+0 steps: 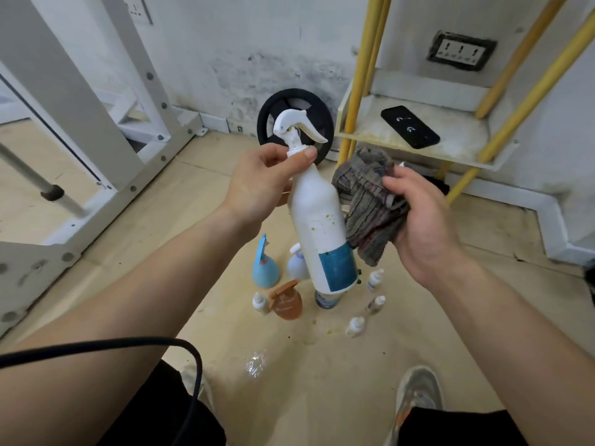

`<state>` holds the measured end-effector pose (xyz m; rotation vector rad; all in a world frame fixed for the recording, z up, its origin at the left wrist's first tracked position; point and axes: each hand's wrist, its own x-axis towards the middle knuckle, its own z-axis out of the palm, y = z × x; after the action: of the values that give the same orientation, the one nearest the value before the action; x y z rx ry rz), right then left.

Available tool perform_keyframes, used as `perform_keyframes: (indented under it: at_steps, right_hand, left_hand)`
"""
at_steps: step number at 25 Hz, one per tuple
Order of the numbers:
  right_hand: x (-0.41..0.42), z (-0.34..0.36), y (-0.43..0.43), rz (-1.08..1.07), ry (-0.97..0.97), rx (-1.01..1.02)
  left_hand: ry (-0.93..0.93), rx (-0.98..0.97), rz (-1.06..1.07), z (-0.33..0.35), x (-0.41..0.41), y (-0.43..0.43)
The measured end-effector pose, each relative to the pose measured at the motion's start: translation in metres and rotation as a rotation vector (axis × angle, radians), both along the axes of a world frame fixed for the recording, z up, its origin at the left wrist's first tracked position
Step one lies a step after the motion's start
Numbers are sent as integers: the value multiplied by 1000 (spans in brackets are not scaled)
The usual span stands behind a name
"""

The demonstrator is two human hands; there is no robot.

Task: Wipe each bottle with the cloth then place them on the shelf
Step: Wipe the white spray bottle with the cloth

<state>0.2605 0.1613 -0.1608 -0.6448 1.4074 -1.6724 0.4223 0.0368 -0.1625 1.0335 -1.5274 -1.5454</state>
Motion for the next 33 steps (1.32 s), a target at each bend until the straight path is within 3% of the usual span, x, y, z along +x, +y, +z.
perform_keyframes:
  at_steps: [4, 9, 12, 16, 18, 21, 24, 26, 31, 33]
  right_hand:
    - [13, -6, -9, 45, 160, -83]
    - [26, -25, -10, 278, 838, -42]
    - [28, -37, -10, 324, 913, 9]
    - [51, -46, 2, 385, 1212, 136]
    - [53, -48, 2, 371, 1233, 160]
    - [43, -45, -5, 299, 981, 92]
    - [35, -48, -10, 295, 759, 164]
    - [34, -52, -7, 303, 824, 146]
    - [44, -56, 5, 415, 1249, 237]
    - [46, -53, 4, 407, 1245, 269]
  left_hand:
    - [-6, 90, 62, -4, 0, -3]
    - [-18, 121, 138, -7, 1, -6]
    - [-36, 124, 184, -11, 2, -9]
    - [-85, 163, 267, -18, 5, -12]
    - [-106, 156, 260, -19, 3, -8]
    - [-135, 123, 191, -23, -2, -1]
    - [-126, 121, 186, -26, -5, 0]
    - [-114, 147, 234, -26, -5, -3]
    - [-71, 237, 295, -26, -2, -11]
    - [-90, 224, 258, -29, -4, -7]
